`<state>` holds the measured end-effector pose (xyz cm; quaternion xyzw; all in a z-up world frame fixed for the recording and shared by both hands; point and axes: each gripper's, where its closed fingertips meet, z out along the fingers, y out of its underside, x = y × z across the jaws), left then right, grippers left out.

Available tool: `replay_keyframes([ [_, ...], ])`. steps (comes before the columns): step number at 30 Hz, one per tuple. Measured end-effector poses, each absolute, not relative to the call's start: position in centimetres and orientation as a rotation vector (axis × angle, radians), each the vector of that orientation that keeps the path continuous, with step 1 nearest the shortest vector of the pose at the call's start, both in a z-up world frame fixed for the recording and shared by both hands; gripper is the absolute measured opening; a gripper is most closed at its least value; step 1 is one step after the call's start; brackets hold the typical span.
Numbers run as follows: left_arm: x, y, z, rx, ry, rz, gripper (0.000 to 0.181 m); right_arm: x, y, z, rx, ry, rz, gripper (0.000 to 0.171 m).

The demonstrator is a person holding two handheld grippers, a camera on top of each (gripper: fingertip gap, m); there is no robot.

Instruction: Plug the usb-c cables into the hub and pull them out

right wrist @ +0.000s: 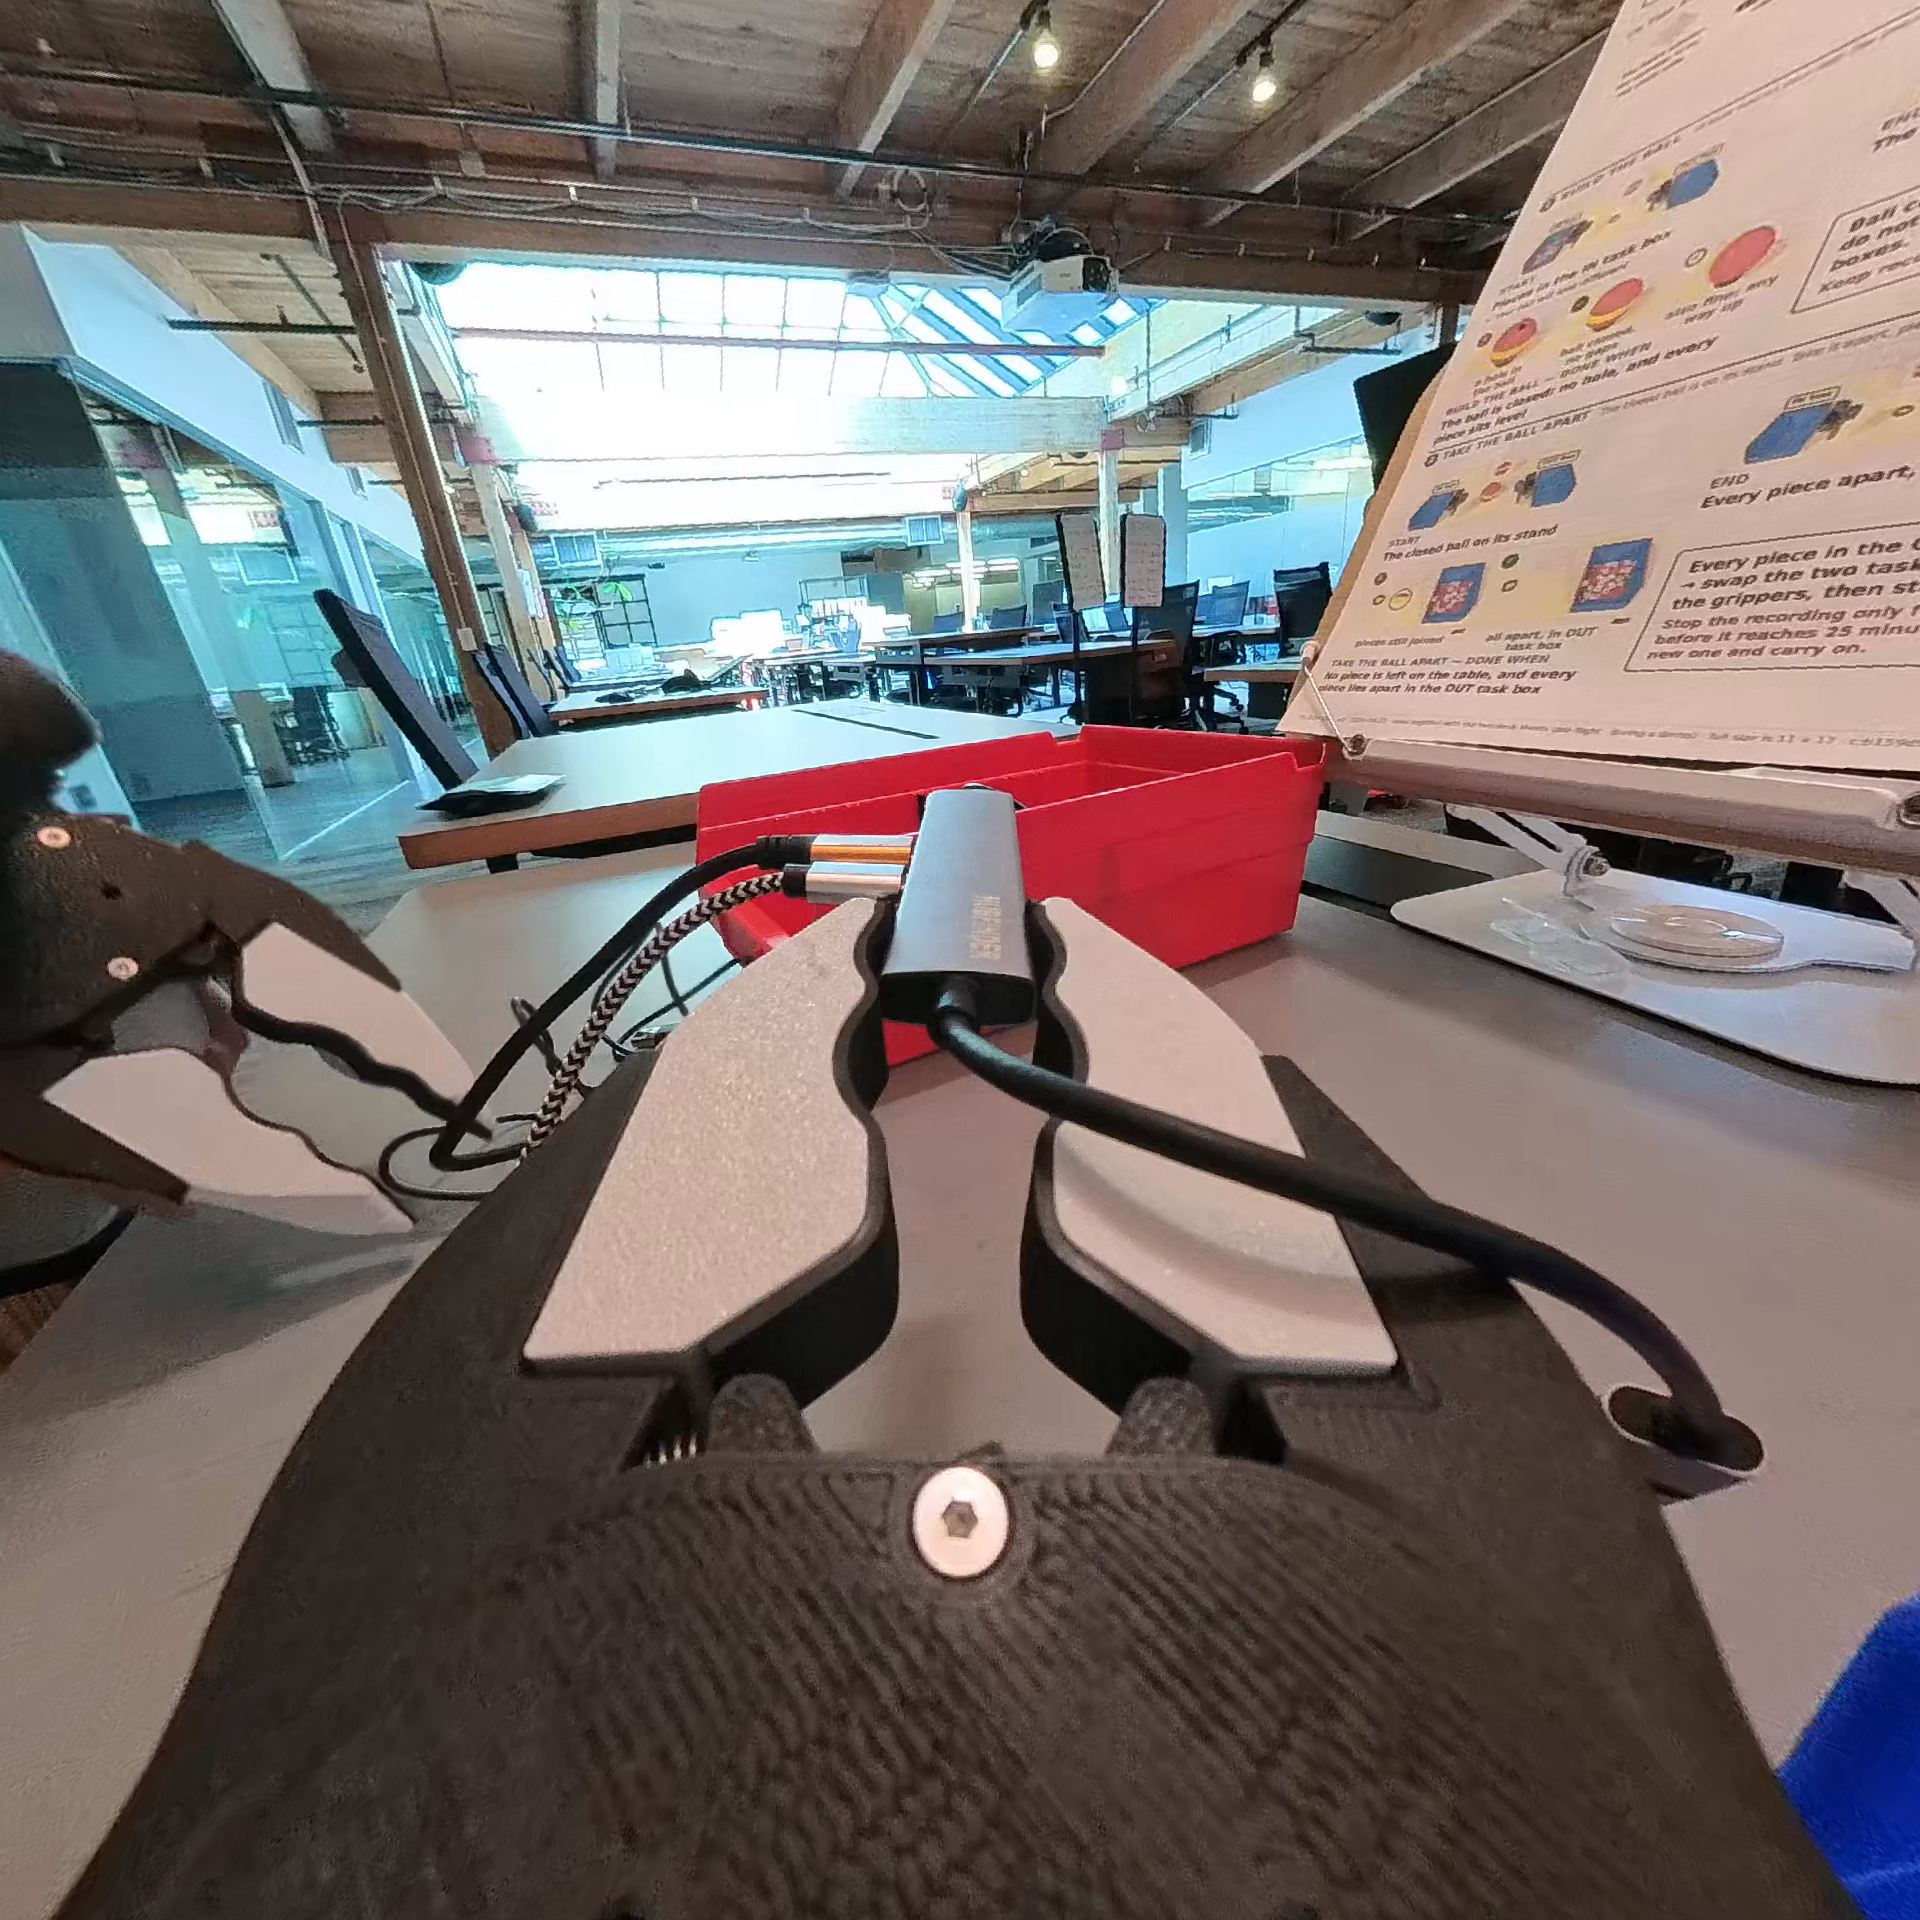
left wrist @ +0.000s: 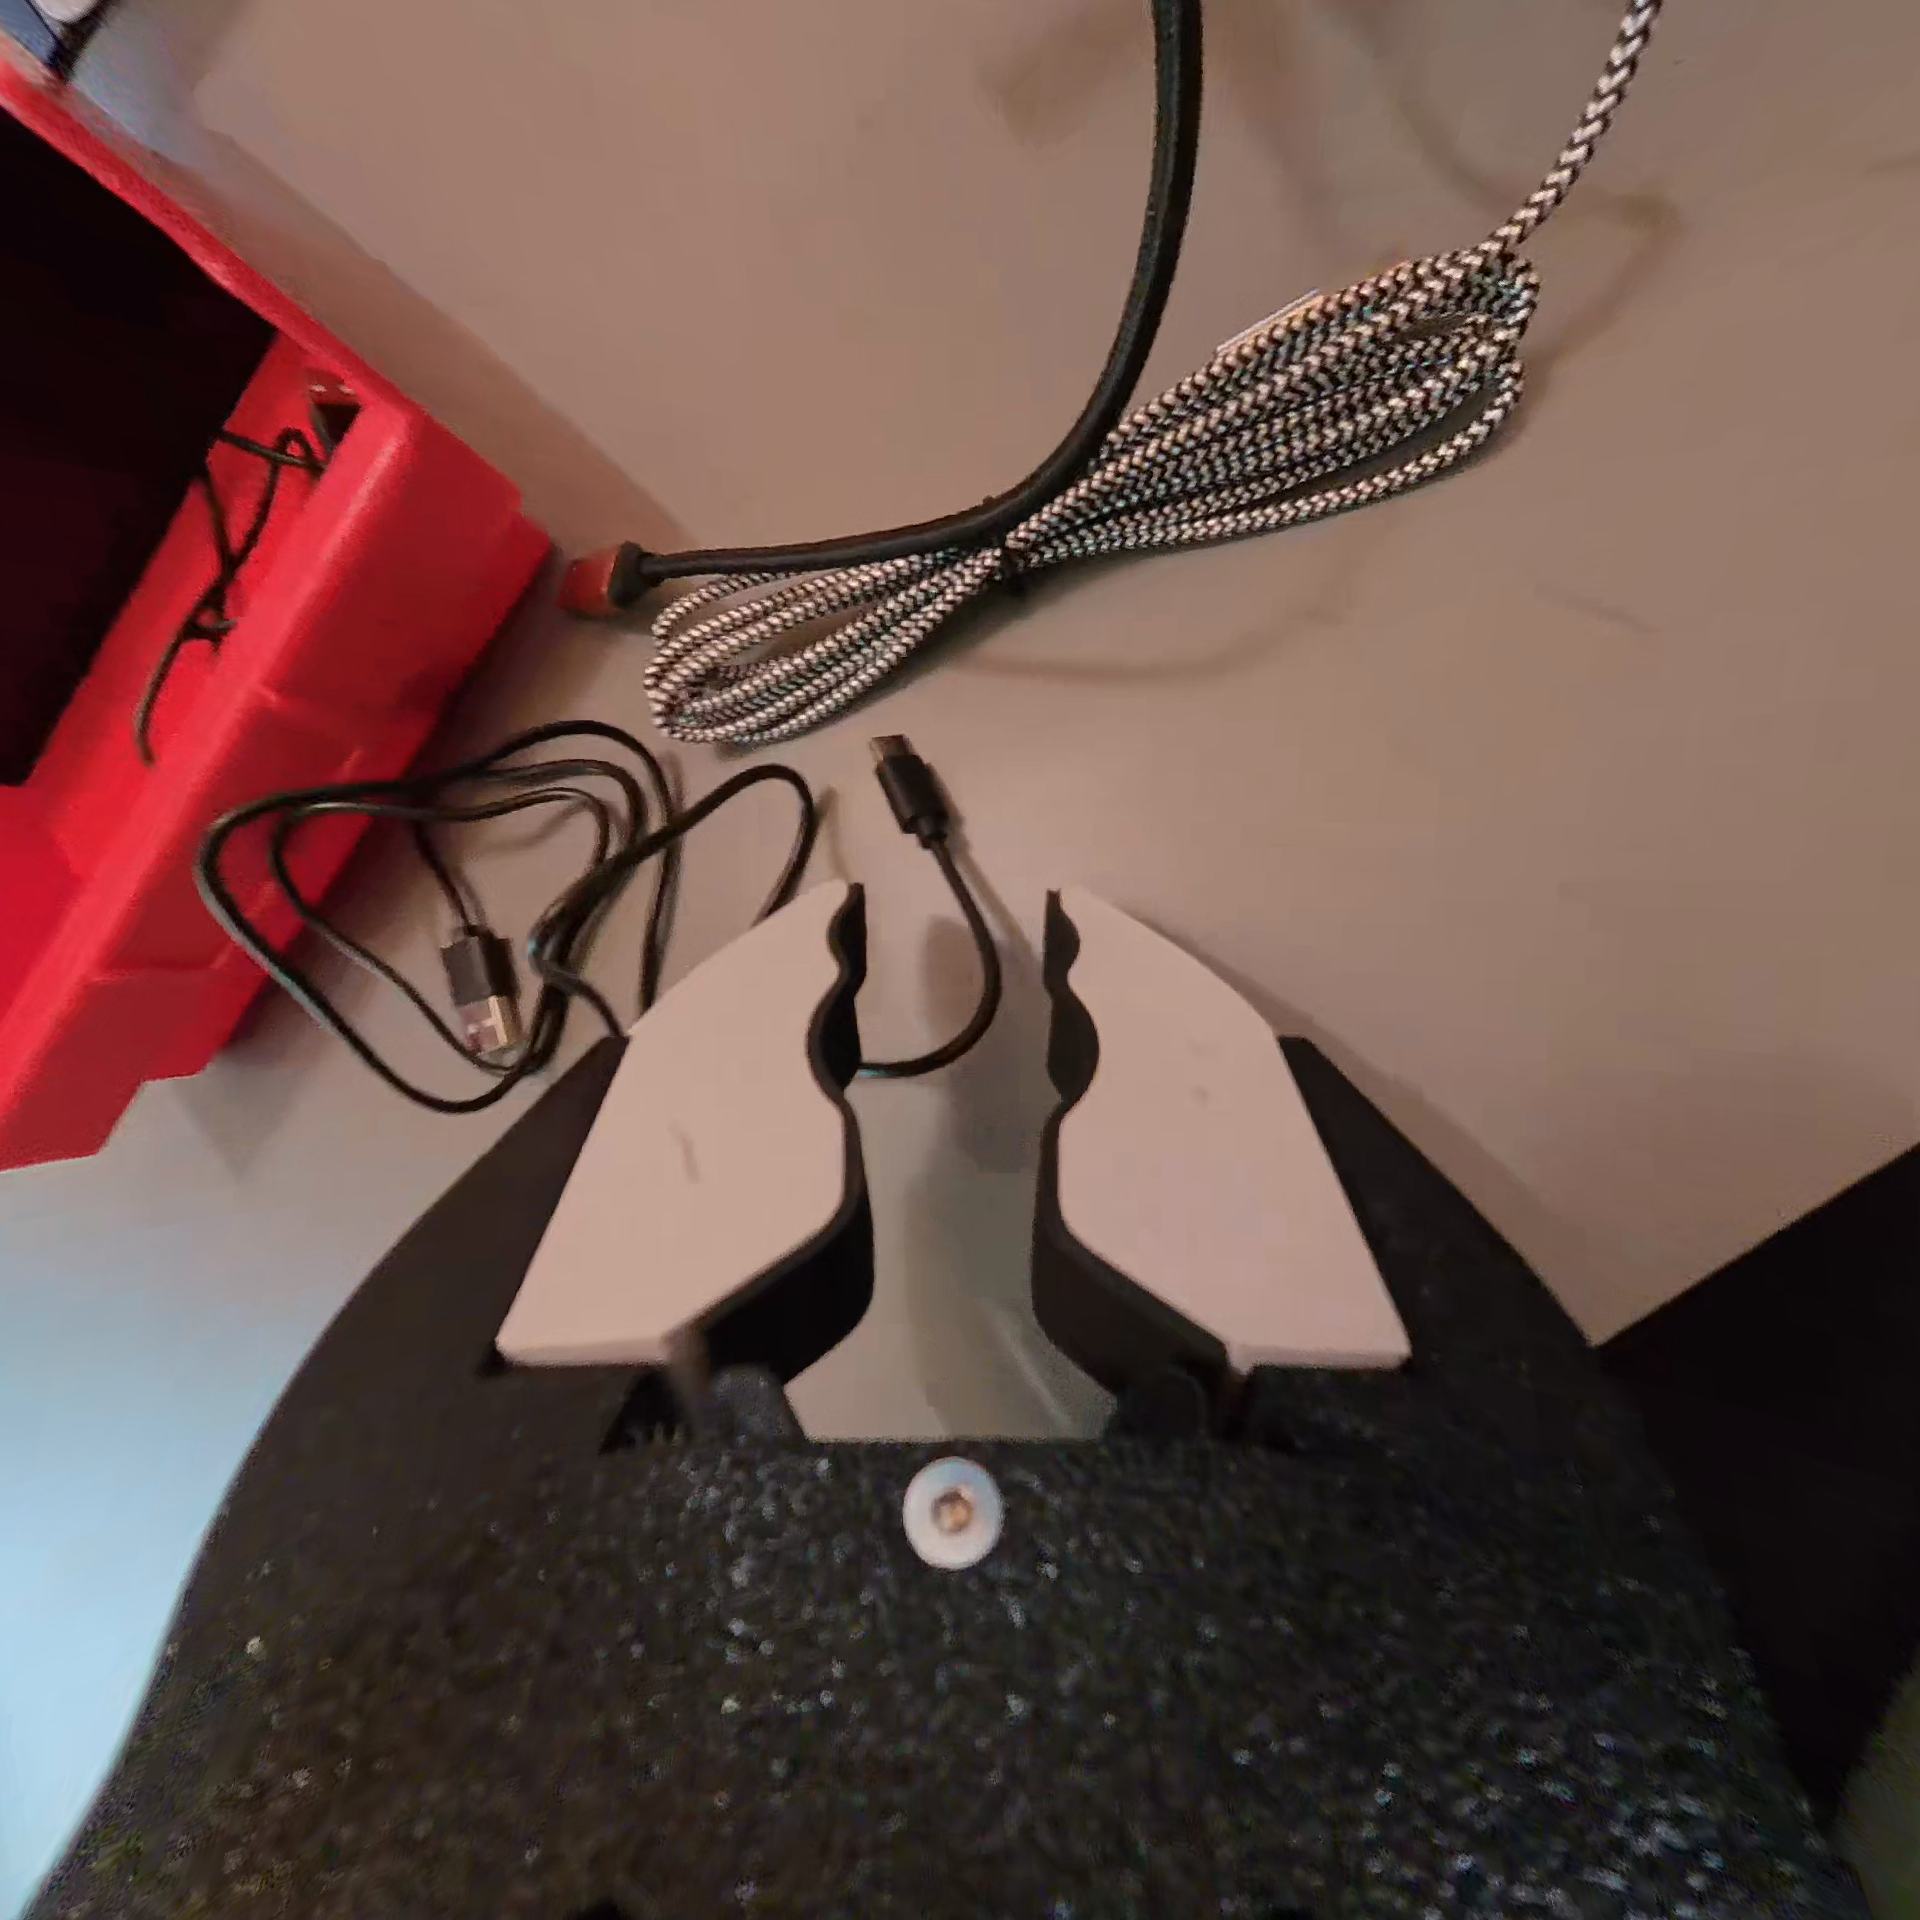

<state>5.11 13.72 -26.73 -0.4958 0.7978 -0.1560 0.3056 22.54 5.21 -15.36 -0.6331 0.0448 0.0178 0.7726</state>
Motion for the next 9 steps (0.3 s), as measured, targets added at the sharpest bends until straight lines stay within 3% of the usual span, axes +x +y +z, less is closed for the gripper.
replay_keyframes([
  [1, 5.3, 13.6, -27.0, -1.324, 2.107, -0.407, 0.032, 22.5, 5.2, -15.4, -1.372, 0.098, 0.041, 0.024],
  [9, 6.7, 14.6, -27.8, -1.315, 2.013, -0.304, 0.017, 22.4, 5.2, -15.4, -1.373, 0.092, 0.042, 0.024],
])
